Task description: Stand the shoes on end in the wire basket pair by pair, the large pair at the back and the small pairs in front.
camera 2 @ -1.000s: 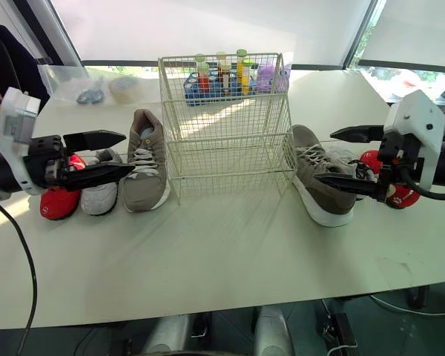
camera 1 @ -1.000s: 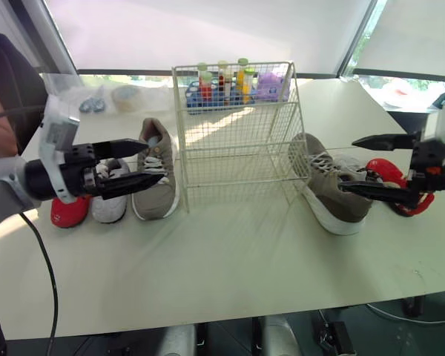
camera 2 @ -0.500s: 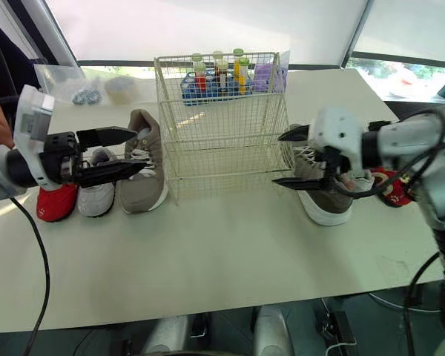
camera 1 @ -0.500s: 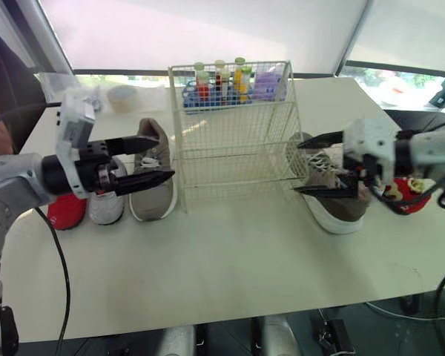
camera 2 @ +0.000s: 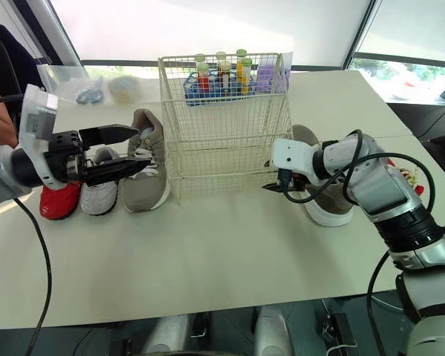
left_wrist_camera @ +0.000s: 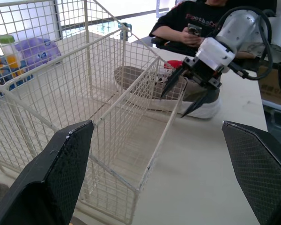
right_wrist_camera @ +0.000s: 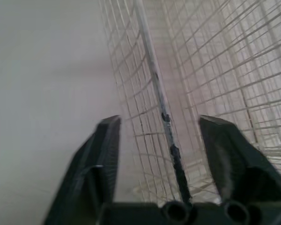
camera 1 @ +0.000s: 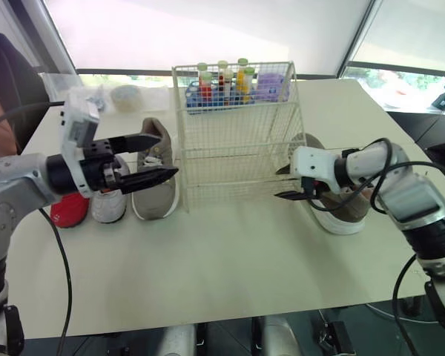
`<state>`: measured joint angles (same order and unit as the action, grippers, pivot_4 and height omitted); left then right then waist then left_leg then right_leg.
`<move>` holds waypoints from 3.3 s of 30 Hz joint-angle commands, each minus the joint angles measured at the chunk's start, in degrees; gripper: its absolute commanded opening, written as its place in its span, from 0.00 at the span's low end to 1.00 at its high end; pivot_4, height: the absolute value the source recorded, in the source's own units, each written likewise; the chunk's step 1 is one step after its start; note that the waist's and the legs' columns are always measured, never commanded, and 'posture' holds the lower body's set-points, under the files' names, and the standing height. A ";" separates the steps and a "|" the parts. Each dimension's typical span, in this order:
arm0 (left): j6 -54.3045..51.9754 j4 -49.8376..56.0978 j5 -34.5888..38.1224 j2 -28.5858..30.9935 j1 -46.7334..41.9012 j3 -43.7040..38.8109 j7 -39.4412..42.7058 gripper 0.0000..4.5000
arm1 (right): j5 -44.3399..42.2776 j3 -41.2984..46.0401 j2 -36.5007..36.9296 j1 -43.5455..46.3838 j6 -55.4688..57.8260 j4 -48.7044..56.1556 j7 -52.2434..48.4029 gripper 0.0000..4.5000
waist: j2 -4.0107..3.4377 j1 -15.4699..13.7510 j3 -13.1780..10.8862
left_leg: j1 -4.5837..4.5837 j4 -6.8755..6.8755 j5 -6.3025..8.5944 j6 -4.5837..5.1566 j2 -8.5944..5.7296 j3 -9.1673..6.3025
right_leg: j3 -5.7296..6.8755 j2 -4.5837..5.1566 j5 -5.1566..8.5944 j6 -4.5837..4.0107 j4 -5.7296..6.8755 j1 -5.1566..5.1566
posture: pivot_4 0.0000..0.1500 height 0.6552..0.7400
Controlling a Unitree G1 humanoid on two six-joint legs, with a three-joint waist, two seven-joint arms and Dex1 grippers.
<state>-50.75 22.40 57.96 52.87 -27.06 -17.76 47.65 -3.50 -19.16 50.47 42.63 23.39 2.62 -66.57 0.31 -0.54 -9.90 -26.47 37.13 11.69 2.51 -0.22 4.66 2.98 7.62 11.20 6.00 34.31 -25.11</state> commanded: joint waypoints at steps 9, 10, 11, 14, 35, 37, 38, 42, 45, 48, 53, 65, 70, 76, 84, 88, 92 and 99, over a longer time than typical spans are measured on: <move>1.92 0.47 -1.03 -0.42 -1.96 0.58 -0.01 1.00 | -1.60 2.82 -0.75 1.15 0.35 5.32 -3.35 0.01 | 0.01 0.00 -0.01 | 0.04 0.02 -0.02 -0.08 0.04 -0.11 | 0.16 -0.03 -0.04 0.07 -0.01 0.10 | 1.00 0.94; 1.95 0.45 -1.11 -0.54 -2.08 0.69 -0.05 1.00 | -2.10 2.98 -0.61 1.07 0.74 5.94 -3.98 0.01 | 0.01 0.02 -0.01 | 0.03 0.02 -0.02 -0.08 0.04 -0.12 | 0.16 -0.03 -0.04 0.07 -0.02 0.10 | 1.00 0.94; 1.98 0.44 -1.20 -0.70 -2.20 0.78 -0.09 1.00 | -2.42 3.09 -0.52 1.04 1.15 6.32 -4.39 0.01 | 0.01 0.02 -0.01 | 0.03 0.01 -0.02 -0.07 0.04 -0.11 | 0.16 -0.03 -0.04 0.07 -0.02 0.10 | 1.00 0.94; 2.08 0.32 -1.44 -0.95 -2.40 0.92 -0.06 1.00 | -2.67 3.26 -0.10 0.91 1.05 6.88 -5.54 0.01 | 0.02 0.10 -0.02 | 0.03 0.01 -0.05 -0.02 0.04 -0.11 | 0.16 -0.03 -0.04 0.08 -0.01 0.09 | 1.00 0.94; 2.25 0.69 -1.99 -2.33 -2.81 1.02 -0.91 1.00 | -1.76 2.53 -0.81 0.99 7.04 9.79 -3.49 0.01 | 0.02 0.02 -0.02 | 0.03 0.02 -0.05 -0.05 0.05 -0.11 | 0.16 -0.04 -0.04 0.08 -0.01 0.10 | 1.00 0.94; 2.20 0.73 -1.98 -2.40 -2.92 1.06 -0.95 1.00 | -1.27 2.35 -0.12 0.64 6.59 9.88 -3.71 0.01 | 0.02 0.01 -0.02 | 0.03 0.02 -0.05 -0.05 0.05 -0.11 | 0.16 -0.04 -0.04 0.08 -0.01 0.10 | 1.00 0.94; 2.23 0.69 -2.06 -2.43 -3.01 1.15 -0.88 1.00 | -1.04 2.26 0.27 0.44 6.21 9.95 -3.90 0.01 | 0.02 -0.03 -0.02 | 0.03 0.02 -0.05 -0.05 0.05 -0.11 | 0.16 -0.04 -0.04 0.08 -0.01 0.10 | 1.00 0.94; 2.20 0.60 -2.17 -2.63 -3.31 1.35 -0.79 1.00 | -1.62 2.94 0.66 0.29 6.38 10.62 -3.92 0.33 | 0.02 -0.02 -0.02 | 0.04 0.02 -0.05 -0.05 0.05 -0.11 | 0.16 -0.04 -0.04 0.08 -0.01 0.10 | 1.00 0.94; 2.20 0.47 -2.34 -2.79 -3.58 1.63 -0.70 1.00 | -2.50 4.96 1.42 0.41 6.03 11.84 -3.65 0.66 | 0.02 -0.08 -0.02 | 0.04 0.02 -0.06 -0.06 0.05 -0.12 | 0.17 -0.04 -0.05 0.09 0.01 0.11 | 1.00 0.94; 2.13 0.56 -2.20 -2.98 -3.58 1.69 -0.65 1.00 | -6.01 10.06 2.48 0.43 7.52 14.63 -3.90 0.98 | 0.03 -0.16 -0.02 | 0.04 0.03 -0.06 -0.06 0.05 -0.12 | 0.17 -0.04 -0.05 0.09 0.00 0.12 | 1.00 0.94; 2.11 0.65 -1.96 -3.19 -3.50 1.70 -0.38 1.00 | -15.24 24.55 5.69 -0.18 18.41 19.35 -1.66 0.98 | 0.03 -0.25 -0.02 | 0.04 0.03 -0.05 -0.07 0.05 -0.15 | 0.17 -0.03 -0.05 0.09 -0.01 0.13 | 1.00 0.94; 5.35 -4.44 -5.65 -5.90 -6.62 6.80 4.50 1.00 | -14.05 41.58 6.59 -19.72 47.18 29.04 20.57 0.98 | 0.07 -0.13 0.01 | 0.07 0.03 -0.01 -0.10 0.08 -0.17 | 0.20 0.05 -0.06 0.05 -0.03 0.14 | 1.00 0.94; 6.39 -6.36 -7.23 -6.58 -8.36 8.33 6.50 1.00 | -15.06 45.69 -1.97 -25.83 53.58 32.42 27.47 0.98 | 0.16 -0.28 0.04 | 0.06 0.03 -0.02 -0.09 0.09 -0.23 | 0.25 0.01 -0.06 0.05 -0.05 0.19 | 1.00 0.94; 6.44 -6.59 -8.16 -6.91 -8.55 8.32 7.46 1.00 | -15.74 47.50 -7.53 -30.03 54.93 32.98 32.01 0.98 | 0.15 -0.18 0.04 | 0.05 0.08 0.00 -0.05 0.04 -0.19 | 0.24 0.04 -0.06 0.05 -0.08 0.23 | 1.00 0.94; 6.24 -5.91 -8.74 -7.03 -8.18 7.83 7.47 1.00 | -16.53 46.69 -13.61 -31.53 52.23 30.66 36.78 0.98 | 0.13 -0.15 0.03 | 0.07 0.06 -0.03 0.00 0.07 -0.24 | 0.26 -0.01 -0.06 0.05 -0.06 0.24 | 1.00 0.94; 6.02 -5.41 -8.63 -7.05 -7.92 7.57 6.98 1.00 | -16.60 46.40 -16.24 -30.13 50.05 28.62 39.03 0.98 | 0.12 -0.12 0.02 | 0.07 0.06 -0.04 0.01 0.07 -0.23 | 0.26 -0.01 -0.06 0.05 -0.06 0.23 | 1.00 0.94; 5.95 -4.92 -8.55 -7.15 -7.65 7.42 6.47 1.00 | -16.73 45.69 -18.21 -28.79 48.70 26.50 41.32 0.98 | 0.12 -0.04 0.02 | 0.07 0.06 -0.04 0.01 0.07 -0.23 | 0.26 -0.02 -0.06 0.05 -0.06 0.23 | 1.00 0.94; 6.03 -4.50 -8.50 -7.16 -7.33 7.19 5.78 1.00 | -17.32 43.40 -18.78 -29.85 47.32 25.69 42.81 0.71 | 0.12 0.03 0.02 | 0.07 0.05 -0.02 -0.02 0.07 -0.23 | 0.26 -0.03 -0.06 0.05 -0.06 0.23 | 1.00 0.94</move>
<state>-45.58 16.05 49.18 45.66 -34.13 -9.11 53.58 -20.06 25.00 32.29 12.88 71.66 28.09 -24.02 0.42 -0.51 -9.87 -26.39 37.18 11.67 2.50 -0.15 4.42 3.24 7.59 11.14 6.06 34.25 -24.87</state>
